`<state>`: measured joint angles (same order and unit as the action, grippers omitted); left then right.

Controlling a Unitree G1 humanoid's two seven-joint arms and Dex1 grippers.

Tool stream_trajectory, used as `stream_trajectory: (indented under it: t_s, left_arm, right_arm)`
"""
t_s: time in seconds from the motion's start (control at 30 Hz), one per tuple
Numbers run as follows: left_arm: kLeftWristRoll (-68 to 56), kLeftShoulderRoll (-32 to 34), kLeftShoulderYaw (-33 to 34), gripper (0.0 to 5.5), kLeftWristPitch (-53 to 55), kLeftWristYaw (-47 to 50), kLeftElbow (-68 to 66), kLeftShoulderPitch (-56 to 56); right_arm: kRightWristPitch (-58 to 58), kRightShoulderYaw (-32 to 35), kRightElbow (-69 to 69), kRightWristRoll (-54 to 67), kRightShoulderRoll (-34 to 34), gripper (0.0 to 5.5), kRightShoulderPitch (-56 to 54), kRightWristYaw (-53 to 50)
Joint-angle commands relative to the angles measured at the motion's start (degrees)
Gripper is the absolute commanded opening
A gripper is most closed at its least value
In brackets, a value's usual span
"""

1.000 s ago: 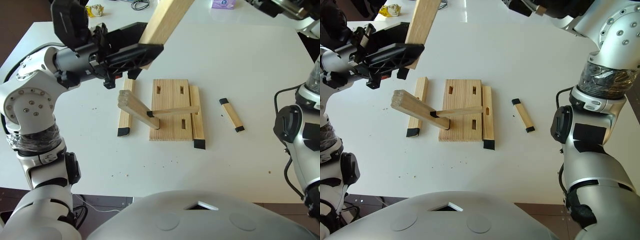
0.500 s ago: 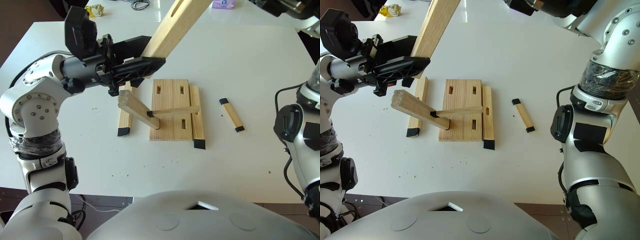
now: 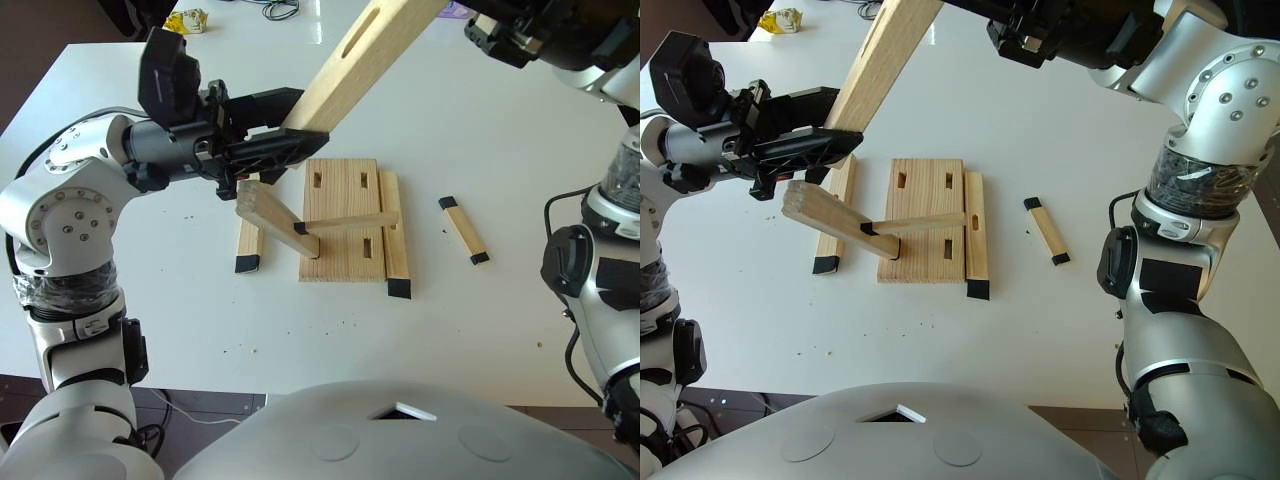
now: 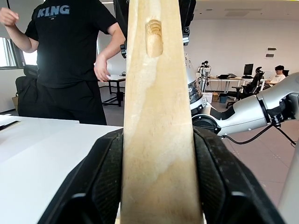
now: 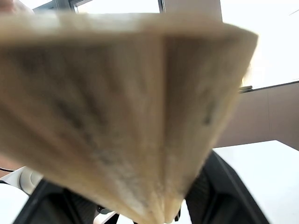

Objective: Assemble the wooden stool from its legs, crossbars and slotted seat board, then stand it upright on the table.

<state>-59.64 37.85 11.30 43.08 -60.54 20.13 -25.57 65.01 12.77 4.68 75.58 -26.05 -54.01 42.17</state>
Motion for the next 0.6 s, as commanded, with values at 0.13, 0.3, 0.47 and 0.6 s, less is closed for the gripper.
stream_trajectory:
  t_s: [0.13, 0.3, 0.47, 0.6]
  left_arm:
    - [0.6, 0.2, 0.8, 2.0, -0.3, 1.7, -2.3, -0.2]
    - [0.6, 0.6, 0.5, 2.86, 0.2, 1.7, -3.6, -0.7]
    - [2.0, 1.9, 1.7, 3.44, -1.0, 2.3, -3.1, 0.2]
    - [5.1, 3.6, 0.7, 3.44, -3.3, -1.2, -6.2, -0.2]
  right_arm:
    - [-0.2, 1.7, 1.3, 2.8, -0.5, 2.16, 0.9, -2.2]
    - [-2.7, 1.8, 1.2, 0.0, -1.3, 2.12, 0.5, -0.7]
    - [-5.6, 0.5, -0.3, -3.4, -2.0, 2.07, 0.2, 2.3]
    - [-9.8, 0.0, 1.8, -9.5, -4.2, 2.03, 3.1, 3.6]
